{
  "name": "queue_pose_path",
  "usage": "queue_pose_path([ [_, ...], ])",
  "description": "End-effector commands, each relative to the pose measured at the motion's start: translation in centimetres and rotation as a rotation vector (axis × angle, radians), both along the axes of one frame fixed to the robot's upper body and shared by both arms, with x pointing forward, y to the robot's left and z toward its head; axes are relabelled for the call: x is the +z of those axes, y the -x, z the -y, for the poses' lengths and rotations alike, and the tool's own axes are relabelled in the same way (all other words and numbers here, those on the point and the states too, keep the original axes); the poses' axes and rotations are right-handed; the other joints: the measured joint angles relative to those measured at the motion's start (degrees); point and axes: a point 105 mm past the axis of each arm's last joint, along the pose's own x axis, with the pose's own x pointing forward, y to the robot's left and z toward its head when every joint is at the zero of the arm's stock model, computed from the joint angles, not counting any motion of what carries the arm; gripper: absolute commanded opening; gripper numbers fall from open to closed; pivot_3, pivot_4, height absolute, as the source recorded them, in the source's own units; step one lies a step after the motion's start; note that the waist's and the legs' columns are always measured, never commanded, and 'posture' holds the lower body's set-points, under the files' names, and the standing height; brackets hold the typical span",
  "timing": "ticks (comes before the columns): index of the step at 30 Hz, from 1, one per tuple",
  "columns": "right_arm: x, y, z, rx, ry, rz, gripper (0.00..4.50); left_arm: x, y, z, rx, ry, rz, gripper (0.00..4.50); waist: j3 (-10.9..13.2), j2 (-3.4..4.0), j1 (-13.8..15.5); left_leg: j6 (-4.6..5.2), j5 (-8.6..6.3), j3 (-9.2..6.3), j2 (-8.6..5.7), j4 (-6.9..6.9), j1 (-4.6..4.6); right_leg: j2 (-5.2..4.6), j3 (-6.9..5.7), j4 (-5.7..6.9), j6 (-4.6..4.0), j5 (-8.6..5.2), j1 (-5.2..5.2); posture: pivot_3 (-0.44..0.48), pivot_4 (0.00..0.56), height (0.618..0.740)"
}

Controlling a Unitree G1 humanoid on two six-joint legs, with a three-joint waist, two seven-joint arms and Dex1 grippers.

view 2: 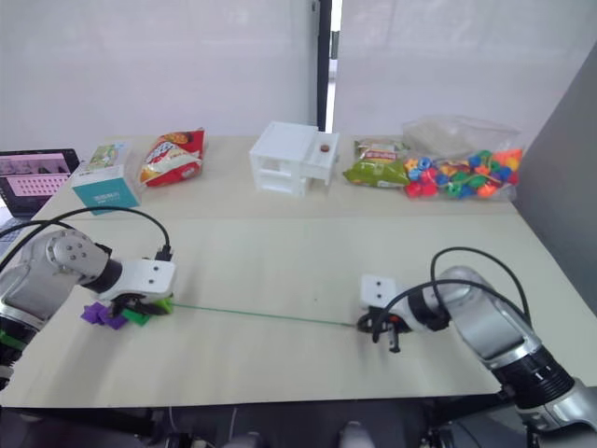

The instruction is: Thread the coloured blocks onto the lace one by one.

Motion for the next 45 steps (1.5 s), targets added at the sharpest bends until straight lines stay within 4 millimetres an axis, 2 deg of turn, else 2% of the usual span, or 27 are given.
queue_pose_path([
  [1,1.4,-0.7,1.6,-0.021,0.018,0.058,0.0,0.7,0.2,-0.5,-0.083,-0.075,0.009,1.28,0.0,0.0,-0.01,0.01,-0.01,0.01,-0.01,-0.01,0.0,-0.01,0.0,-0.02,0.0,0.0,0.0,0.0,0.15,0.74],
  [3,1.2,-0.9,3.4,-0.059,0.061,0.059,0.0,0.5,0.7,-0.7,-0.13,-0.105,-0.015,1.28,0.0,0.01,-0.04,0.08,-0.05,0.01,0.0,-0.03,-0.01,-0.01,0.0,0.01,0.0,0.0,-0.02,0.0,0.15,0.74],
  [7,0.8,-0.8,4.7,-0.085,0.077,0.045,0.0,0.0,1.6,-1.3,-0.17,-0.142,-0.052,1.28,0.0,0.0,-0.17,0.17,-0.1,0.01,0.0,-0.04,-0.15,-0.01,-0.01,0.07,0.0,0.01,-0.13,0.0,0.15,0.74],
  [10,-0.1,-0.3,6.2,-0.124,0.091,0.006,0.0,-0.1,3.1,-0.9,-0.204,-0.11,-0.105,1.28,0.0,0.01,-0.52,0.26,-0.15,0.03,0.0,-0.05,-0.15,-0.01,-0.01,0.14,0.0,0.01,-0.13,0.0,0.15,0.74],
  [13,-0.5,-0.3,7.1,-0.145,0.109,0.007,0.0,-0.1,3.3,-1.0,-0.199,-0.108,-0.1,1.28,0.0,0.0,-0.24,0.3,-0.17,0.05,0.01,-0.02,-0.14,-0.01,0.0,0.13,0.0,0.0,-0.08,0.0,0.15,0.74],
  [15,-0.6,-0.3,6.9,-0.139,0.103,0.008,0.0,-0.4,3.2,-1.7,-0.176,-0.13,-0.096,1.27,0.0,0.0,0.0,0.28,-0.16,0.05,0.01,0.01,-0.12,-0.01,-0.01,-0.06,0.02,0.0,0.01,0.0,0.15,0.74],
  [19,-0.8,-0.5,5.3,-0.103,0.064,0.004,0.0,-1.0,2.7,-2.9,-0.146,-0.161,-0.081,1.27,0.0,0.0,-0.08,0.25,-0.14,0.07,0.01,0.03,0.01,-0.01,0.0,-0.06,0.02,-0.01,0.06,0.0,0.15,0.74],
  [26,-0.8,-0.8,4.2,-0.066,0.059,0.022,0.0,-1.1,2.1,-2.1,-0.102,-0.089,-0.047,1.27,0.0,0.01,-0.52,0.25,-0.14,0.08,0.08,0.01,0.13,0.05,0.0,0.05,0.02,-0.01,0.07,0.0,0.15,0.74],
  [32,-0.6,-1.0,2.5,-0.013,0.029,0.043,0.0,-1.2,2.5,-2.1,-0.082,-0.08,-0.06,1.27,0.0,0.01,-0.6,0.23,-0.13,0.08,0.08,0.02,0.15,0.05,0.0,0.08,0.01,-0.01,0.07,0.0,0.15,0.74],
  [37,-0.5,-1.2,2.4,-0.011,0.032,0.053,0.0,-1.1,2.8,-2.1,-0.075,-0.07,-0.068,1.27,0.0,0.01,-0.68,0.23,-0.13,0.08,0.08,0.01,0.15,0.05,0.0,0.09,0.01,0.0,0.06,0.0,0.15,0.74],
  [39,-0.4,-1.4,2.3,-0.013,0.034,0.07,0.7,-1.1,3.0,-2.2,-0.084,-0.086,-0.067,2.35,0.0,0.01,-0.68,0.23,-0.13,0.08,0.08,0.01,0.14,0.05,0.0,0.09,0.01,0.0,0.06,0.0,0.15,0.74],
  [41,-0.2,-1.6,2.2,-0.01,0.031,0.078,1.38,-0.9,2.9,-2.3,-0.078,-0.082,-0.057,2.99,0.0,0.01,-0.68,0.23,-0.13,0.08,0.08,0.01,0.13,0.05,0.0,0.09,0.01,0.0,0.04,0.0,0.15,0.74],
  [45,1.7,-1.7,1.5,-0.011,-0.042,0.09,2.65,0.5,2.6,-1.6,-0.07,0.009,-0.013,4.23,0.0,0.01,-0.79,0.24,-0.13,0.07,0.08,0.0,0.07,0.05,0.0,0.11,0.0,0.0,-0.02,0.0,0.15,0.74],
])
